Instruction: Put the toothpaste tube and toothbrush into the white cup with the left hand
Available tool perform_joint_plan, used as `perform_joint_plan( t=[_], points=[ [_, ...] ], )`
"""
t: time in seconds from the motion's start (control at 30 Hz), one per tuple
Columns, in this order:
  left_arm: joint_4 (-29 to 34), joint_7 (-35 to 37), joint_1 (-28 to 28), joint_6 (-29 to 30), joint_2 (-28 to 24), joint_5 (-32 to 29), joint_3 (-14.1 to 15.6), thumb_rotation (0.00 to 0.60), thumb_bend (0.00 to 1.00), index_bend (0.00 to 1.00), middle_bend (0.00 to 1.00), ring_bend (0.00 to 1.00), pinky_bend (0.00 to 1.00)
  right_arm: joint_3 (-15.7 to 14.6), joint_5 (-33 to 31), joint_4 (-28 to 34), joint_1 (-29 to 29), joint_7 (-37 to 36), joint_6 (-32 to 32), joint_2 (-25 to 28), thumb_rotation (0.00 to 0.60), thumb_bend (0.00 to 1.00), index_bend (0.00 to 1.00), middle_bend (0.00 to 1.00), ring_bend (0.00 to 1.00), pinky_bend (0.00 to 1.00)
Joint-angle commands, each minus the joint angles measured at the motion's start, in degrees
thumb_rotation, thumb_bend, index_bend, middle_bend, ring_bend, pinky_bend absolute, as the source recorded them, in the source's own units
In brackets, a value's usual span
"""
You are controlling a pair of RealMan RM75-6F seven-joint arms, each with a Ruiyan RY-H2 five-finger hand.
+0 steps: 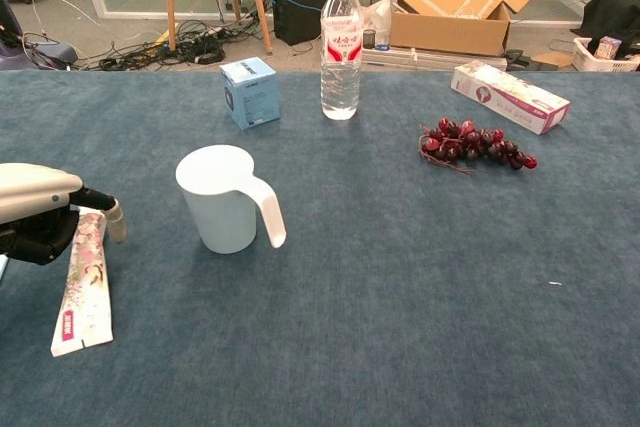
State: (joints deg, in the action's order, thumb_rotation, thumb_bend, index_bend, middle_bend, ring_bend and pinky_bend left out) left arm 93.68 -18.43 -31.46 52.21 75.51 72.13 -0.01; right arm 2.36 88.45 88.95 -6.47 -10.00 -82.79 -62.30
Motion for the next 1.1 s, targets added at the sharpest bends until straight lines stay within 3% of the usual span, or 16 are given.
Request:
perform_joint_plan(
  t=[0.03, 0.57, 1.1],
  points=[
    [0.03, -0.14, -0.21, -0.15, 0.09, -0.12, -0.02, 0.6, 0.99, 0.34, 1.0, 1.0, 0.96, -0.02, 0.04, 0.01, 0.0, 0.07, -0.02, -0.04, 0.6, 0.03, 0.03, 0.04, 0.04, 0.33],
    [-3.41, -3.28, -1.96, -2.28, 1.87, -4.77, 0.12, 0.6, 0.99, 0.35, 1.0, 1.0, 0.96, 0.02, 0.01, 0.09, 0.05, 0.22, -0.11, -0.06, 0.6, 0.03, 0.03, 0.04, 0.04, 0.33],
    [-2.02, -7.28, -1.73, -0.85, -0.18, -7.78, 1.3, 0.6, 0.99, 0.37, 1.0, 1.0, 0.96, -0.03, -0.02, 0.21, -0.08, 0.59, 0.19, -0.19, 0.6, 0.03, 0.03, 0.04, 0.04, 0.33]
  ],
)
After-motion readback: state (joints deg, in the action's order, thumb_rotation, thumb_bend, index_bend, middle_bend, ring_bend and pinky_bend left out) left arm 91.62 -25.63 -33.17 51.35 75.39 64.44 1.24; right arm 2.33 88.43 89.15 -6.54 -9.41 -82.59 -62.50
